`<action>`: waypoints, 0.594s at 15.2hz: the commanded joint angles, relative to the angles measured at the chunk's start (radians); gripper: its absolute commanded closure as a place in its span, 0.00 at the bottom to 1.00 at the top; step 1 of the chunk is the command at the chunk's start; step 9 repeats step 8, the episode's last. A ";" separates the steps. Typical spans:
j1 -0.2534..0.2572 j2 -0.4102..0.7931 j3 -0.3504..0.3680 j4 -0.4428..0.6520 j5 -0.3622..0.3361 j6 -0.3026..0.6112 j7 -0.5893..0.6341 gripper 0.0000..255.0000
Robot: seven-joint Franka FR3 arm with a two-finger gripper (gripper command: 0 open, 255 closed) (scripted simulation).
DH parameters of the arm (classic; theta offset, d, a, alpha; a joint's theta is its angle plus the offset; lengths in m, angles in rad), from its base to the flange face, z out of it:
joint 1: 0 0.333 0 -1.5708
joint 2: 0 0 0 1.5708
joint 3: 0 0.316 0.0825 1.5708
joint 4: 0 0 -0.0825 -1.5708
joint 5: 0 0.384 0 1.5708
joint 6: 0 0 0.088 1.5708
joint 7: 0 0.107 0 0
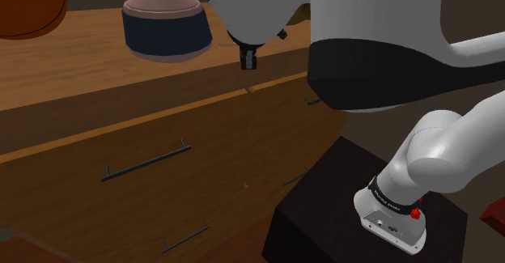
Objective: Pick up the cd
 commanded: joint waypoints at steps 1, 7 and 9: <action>-0.001 -0.001 -0.004 0.023 0.002 -0.015 -0.019 1.00; -0.009 0.008 -0.005 0.092 0.002 -0.058 -0.063 1.00; -0.009 0.008 -0.005 0.092 0.002 -0.058 -0.063 1.00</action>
